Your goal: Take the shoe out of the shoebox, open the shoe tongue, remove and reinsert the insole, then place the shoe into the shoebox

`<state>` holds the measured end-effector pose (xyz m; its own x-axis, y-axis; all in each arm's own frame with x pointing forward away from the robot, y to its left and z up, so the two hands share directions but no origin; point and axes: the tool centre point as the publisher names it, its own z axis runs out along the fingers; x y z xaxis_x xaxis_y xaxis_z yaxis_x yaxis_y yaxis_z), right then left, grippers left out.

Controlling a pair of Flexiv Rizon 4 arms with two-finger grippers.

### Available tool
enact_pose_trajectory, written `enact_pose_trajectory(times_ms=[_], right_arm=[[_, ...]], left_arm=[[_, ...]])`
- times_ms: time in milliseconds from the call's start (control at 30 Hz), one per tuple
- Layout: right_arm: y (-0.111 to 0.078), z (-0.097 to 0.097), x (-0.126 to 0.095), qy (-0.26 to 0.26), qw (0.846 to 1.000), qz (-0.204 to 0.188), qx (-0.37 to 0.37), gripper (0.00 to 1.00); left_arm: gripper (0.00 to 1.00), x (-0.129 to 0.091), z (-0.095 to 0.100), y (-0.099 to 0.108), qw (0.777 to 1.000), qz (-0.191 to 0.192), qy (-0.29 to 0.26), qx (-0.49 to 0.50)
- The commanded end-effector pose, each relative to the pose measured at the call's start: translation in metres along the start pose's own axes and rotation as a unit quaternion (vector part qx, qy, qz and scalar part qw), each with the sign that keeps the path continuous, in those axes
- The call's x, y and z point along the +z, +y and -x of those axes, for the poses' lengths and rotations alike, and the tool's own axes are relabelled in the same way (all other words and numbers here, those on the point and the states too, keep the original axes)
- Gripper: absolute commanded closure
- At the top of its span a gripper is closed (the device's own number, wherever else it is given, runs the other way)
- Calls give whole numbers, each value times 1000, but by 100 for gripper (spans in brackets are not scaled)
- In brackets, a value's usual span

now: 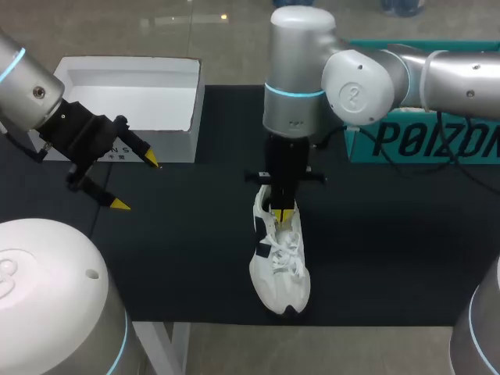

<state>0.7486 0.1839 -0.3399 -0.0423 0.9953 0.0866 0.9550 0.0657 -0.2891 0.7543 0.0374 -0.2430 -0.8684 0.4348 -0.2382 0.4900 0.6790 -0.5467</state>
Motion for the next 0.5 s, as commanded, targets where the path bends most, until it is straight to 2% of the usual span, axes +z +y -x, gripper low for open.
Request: enact_pose_trajectory(times_ms=[33,133,167,200,233,267,300,333,367,500], right_arm=[[-4,0,-29,-19,999,12,-25,100],[-1,5,-37,-42,994,21,-101,100],[1,5,-38,-50,988,15,-148,100],[1,4,-39,-91,980,13,-178,100],[0,1,-39,-124,963,3,-238,100],[-1,-1,-40,-125,959,-12,-253,100],[1,3,-43,-123,964,-7,-235,100],[0,5,-50,-105,966,10,-235,53],[0,5,-50,-105,966,10,-235,0],[0,5,-50,-105,966,10,-235,0]], left_arm=[[0,0,1,0,1000,2,1,0],[0,0,1,0,1000,2,1,0],[0,0,1,0,1000,2,1,0],[0,0,1,0,1000,2,1,0],[0,0,1,0,1000,2,1,0],[0,0,1,0,1000,2,1,0],[0,0,1,0,1000,2,1,0],[0,0,1,0,1000,2,1,0],[0,0,1,0,1000,2,1,0],[0,0,1,0,1000,2,1,0]])
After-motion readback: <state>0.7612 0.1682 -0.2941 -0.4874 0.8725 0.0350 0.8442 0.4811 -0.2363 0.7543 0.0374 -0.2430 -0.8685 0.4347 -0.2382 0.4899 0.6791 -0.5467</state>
